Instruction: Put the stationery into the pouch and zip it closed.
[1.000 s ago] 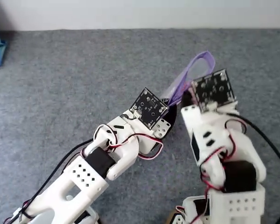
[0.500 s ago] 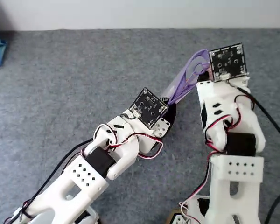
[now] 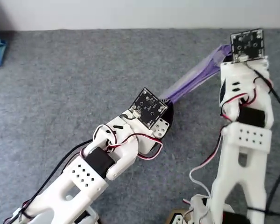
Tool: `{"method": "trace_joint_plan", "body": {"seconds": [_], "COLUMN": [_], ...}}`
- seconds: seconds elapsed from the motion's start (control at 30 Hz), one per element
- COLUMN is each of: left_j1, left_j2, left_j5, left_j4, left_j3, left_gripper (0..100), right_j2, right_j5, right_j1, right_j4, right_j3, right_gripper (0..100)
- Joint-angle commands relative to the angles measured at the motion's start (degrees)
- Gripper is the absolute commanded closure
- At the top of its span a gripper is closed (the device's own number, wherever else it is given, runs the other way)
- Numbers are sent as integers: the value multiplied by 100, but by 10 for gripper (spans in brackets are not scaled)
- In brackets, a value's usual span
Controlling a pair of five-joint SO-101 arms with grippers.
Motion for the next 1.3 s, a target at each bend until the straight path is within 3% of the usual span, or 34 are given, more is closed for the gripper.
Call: {"method": "trace_joint_plan", "body": {"seconds": [0.0, 0.27, 0.33, 0.53, 1.0, 1.27], "left_j1": [35, 35, 35, -281, -35, 105], "left_j2": [-141, -141, -141, -70, 1046, 738], "left_j5": [-26, -26, 44, 1284, 1275, 1319], "left_j4": [-62, -88, -79, -62, -53, 712], "left_j3": [-75, -84, -84, -585, -1754, -1727], "left_gripper": [991, 982, 932, 712, 739, 739], "right_j2": [567, 453, 207, -620, -919, -954], "right_j5": [44, -264, -290, -264, -255, -255], "right_j1": [145, -259, -435, -822, -1059, -1059], "right_j4": [-110, 1323, 1771, 2624, 3055, 3081], "right_j3": [-571, -1574, -1662, -1662, -1662, -1662], "right_gripper": [991, 991, 991, 991, 991, 991]}}
